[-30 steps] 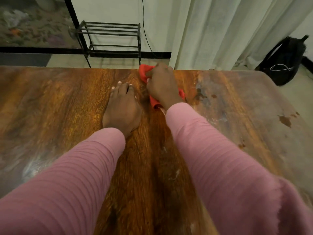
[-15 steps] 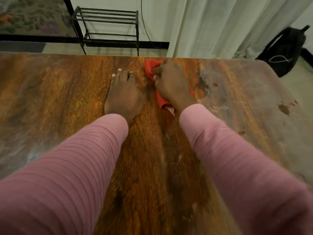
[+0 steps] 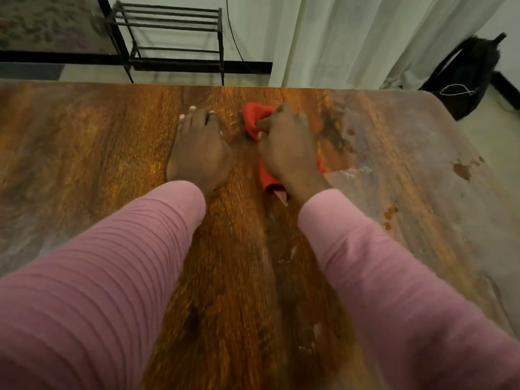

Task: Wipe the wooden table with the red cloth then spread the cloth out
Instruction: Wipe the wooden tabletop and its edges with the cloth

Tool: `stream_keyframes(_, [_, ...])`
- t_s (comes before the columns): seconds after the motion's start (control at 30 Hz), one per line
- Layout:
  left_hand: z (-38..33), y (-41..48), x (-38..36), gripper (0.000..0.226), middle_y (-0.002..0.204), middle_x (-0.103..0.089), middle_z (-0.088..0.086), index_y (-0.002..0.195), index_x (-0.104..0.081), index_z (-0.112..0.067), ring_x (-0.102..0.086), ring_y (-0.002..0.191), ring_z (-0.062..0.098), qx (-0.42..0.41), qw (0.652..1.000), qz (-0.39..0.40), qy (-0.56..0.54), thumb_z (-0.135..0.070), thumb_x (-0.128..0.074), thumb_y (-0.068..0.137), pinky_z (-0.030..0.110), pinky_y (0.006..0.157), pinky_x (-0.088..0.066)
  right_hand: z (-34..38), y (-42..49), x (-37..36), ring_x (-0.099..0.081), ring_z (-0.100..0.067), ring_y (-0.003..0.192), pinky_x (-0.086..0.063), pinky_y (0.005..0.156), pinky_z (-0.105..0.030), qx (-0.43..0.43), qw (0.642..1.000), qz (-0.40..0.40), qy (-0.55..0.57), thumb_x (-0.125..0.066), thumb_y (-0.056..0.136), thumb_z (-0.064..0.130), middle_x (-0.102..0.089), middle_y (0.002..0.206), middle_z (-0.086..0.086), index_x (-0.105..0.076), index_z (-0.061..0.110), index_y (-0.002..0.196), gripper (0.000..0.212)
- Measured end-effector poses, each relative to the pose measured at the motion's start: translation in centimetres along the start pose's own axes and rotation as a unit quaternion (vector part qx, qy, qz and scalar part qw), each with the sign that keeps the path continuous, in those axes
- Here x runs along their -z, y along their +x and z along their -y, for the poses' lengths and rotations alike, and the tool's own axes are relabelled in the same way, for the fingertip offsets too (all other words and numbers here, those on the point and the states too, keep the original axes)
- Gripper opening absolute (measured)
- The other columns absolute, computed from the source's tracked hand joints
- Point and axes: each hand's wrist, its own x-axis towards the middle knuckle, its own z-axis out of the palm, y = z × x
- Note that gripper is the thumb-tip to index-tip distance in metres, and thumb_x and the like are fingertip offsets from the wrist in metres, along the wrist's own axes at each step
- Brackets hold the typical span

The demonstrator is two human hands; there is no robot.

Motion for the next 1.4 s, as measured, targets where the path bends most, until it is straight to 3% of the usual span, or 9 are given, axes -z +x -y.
stream_keyframes(0.1, [0.1,-0.2,0.1,0.048,0.147,-0.036,0.019,0.142,-0.036,0.002,-0.023,0.142,0.033,-0.005,1.000,0.003,0.002,-0.017,-0.036,0.098,0.044,0.119,-0.014,-4.3,0.5,2.0,-0.055,-0.029,0.106,-0.042,0.078,-0.025,-0.094,0.995,-0.018,-0.011,-0.050,0.089,0.012,-0.057,0.111,-0.008,-0.068,0.015,0.093,0.019])
stream_keyframes(0.23, [-0.4,0.1,-0.1,0.046,0.146,-0.037,0.018,0.140,-0.039,0.001,-0.024,0.142,0.033,0.000,1.000,0.003,0.004,-0.018,-0.034,0.098,0.045,0.119,-0.015,-5.1,0.4,2.7,-0.049,-0.034,0.117,-0.042,0.097,-0.034,-0.164,0.985,-0.046,-0.017,-0.051,0.084,0.012,-0.057,0.121,-0.013,-0.071,0.016,0.100,0.026])
stream_keyframes(0.3, [-0.4,0.1,-0.2,0.046,0.147,-0.037,0.019,0.140,-0.039,0.000,-0.023,0.142,0.033,0.003,1.000,0.003,0.008,-0.018,-0.034,0.098,0.045,0.119,-0.015,-2.6,-0.3,1.6,-0.048,-0.034,0.115,-0.044,0.095,-0.037,-0.149,0.988,-0.033,0.002,-0.053,0.083,0.017,-0.056,0.121,-0.011,-0.071,0.017,0.102,0.026])
stream_keyframes(0.47, [-0.9,-0.3,0.3,0.046,0.146,-0.038,0.019,0.139,-0.040,0.000,-0.024,0.142,0.032,-0.006,1.000,-0.016,0.014,-0.018,-0.035,0.097,0.044,0.119,-0.015,1.5,-4.8,-0.5,-0.044,-0.028,0.103,-0.037,0.084,-0.032,0.025,0.999,-0.030,0.013,-0.056,0.086,0.016,-0.055,0.113,-0.003,-0.071,0.019,0.105,0.025])
stream_keyframes(0.63, [-1.0,-4.3,1.8,0.045,0.144,-0.041,0.017,0.138,-0.043,-0.002,-0.028,0.140,0.031,-0.016,0.999,-0.025,0.013,-0.017,-0.037,0.097,0.043,0.118,-0.016,1.4,-4.7,0.2,-0.043,-0.030,0.106,-0.040,0.088,-0.035,-0.037,0.999,-0.036,0.001,-0.056,0.085,0.014,-0.055,0.116,-0.004,-0.070,0.019,0.110,0.029])
stream_keyframes(0.83, [-1.0,-9.9,2.5,0.048,0.151,-0.030,0.016,0.142,-0.037,-0.001,-0.016,0.145,0.031,0.023,0.999,0.023,-0.013,-0.015,-0.033,0.097,0.042,0.120,-0.010,2.2,-4.8,1.5,-0.046,-0.032,0.116,-0.038,0.100,-0.037,-0.124,0.987,-0.015,0.100,-0.052,0.090,0.017,-0.054,0.124,-0.009,-0.068,0.021,0.115,0.030])
stream_keyframes(1.03, [-0.9,-9.5,2.5,0.057,0.154,-0.024,0.018,0.146,-0.029,0.001,-0.012,0.145,0.032,0.018,0.999,0.024,-0.012,-0.023,-0.022,0.095,0.042,0.120,-0.008,3.0,-10.9,1.3,-0.045,-0.028,0.100,-0.040,0.087,-0.035,0.006,1.000,-0.006,0.026,-0.054,0.082,0.015,-0.055,0.111,-0.003,-0.071,0.021,0.096,0.024])
stream_keyframes(1.27, [-1.1,-9.6,2.0,0.051,0.154,-0.024,0.017,0.146,-0.027,0.001,-0.013,0.145,0.031,0.012,0.999,0.034,-0.007,-0.017,-0.030,0.098,0.043,0.120,-0.009,-3.3,-8.6,3.7,-0.043,-0.036,0.123,-0.039,0.098,-0.037,-0.193,0.981,-0.038,-0.007,-0.053,0.086,0.014,-0.049,0.130,-0.013,-0.069,0.019,0.112,0.031])
stream_keyframes(1.4, [-1.4,-9.5,2.2,0.054,0.153,-0.026,0.019,0.146,-0.029,0.002,-0.014,0.145,0.032,0.015,0.999,0.039,0.001,-0.018,-0.030,0.096,0.043,0.120,-0.009,2.7,-11.1,1.5,-0.045,-0.031,0.105,-0.038,0.090,-0.035,-0.080,0.996,-0.028,0.010,-0.056,0.080,0.015,-0.055,0.114,-0.006,-0.072,0.019,0.098,0.025])
